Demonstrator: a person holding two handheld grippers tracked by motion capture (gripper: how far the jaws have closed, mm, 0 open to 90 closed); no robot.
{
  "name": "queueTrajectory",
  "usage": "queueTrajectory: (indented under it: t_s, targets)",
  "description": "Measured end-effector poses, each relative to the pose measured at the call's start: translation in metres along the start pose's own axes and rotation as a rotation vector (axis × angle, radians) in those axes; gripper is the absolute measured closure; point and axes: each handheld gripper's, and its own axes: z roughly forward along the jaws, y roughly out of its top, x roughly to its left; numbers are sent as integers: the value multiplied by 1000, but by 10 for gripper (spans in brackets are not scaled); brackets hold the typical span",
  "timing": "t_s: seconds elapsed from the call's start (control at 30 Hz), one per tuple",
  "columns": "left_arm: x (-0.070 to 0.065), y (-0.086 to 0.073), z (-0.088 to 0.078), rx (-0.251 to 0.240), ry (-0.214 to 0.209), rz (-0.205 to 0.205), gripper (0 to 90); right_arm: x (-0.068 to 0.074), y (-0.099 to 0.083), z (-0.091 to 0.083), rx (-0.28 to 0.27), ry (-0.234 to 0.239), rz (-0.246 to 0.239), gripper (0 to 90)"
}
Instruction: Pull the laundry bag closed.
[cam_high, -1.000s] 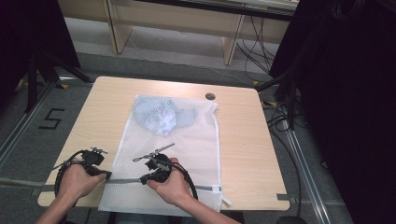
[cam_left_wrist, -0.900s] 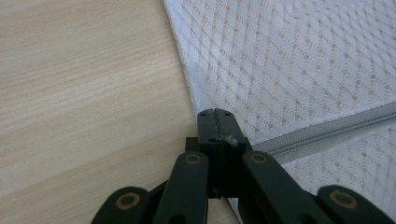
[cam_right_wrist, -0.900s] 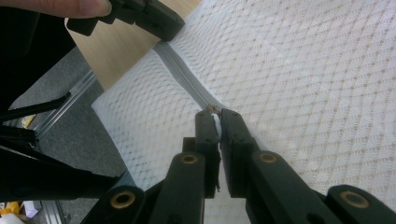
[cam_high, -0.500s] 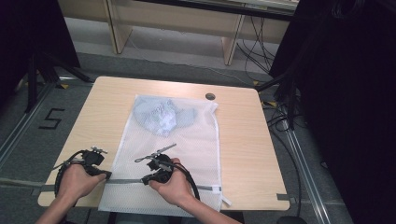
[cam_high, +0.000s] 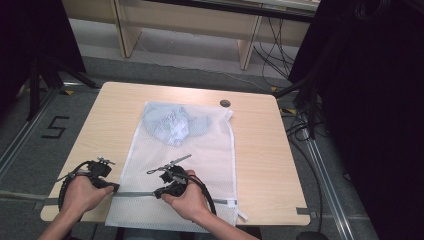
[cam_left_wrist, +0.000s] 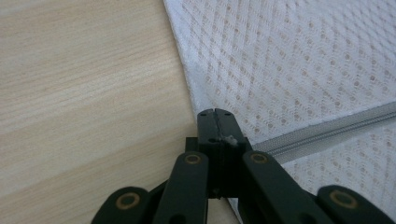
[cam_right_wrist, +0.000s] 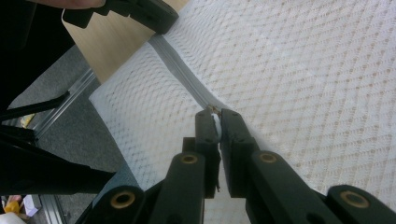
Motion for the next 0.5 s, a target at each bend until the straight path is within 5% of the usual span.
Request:
queueTrajectory:
  t_s: [0.5]
  targets:
    - [0, 0, 0, 1, -3, -2, 900, -3, -3, -4, 1, -3, 15, 870]
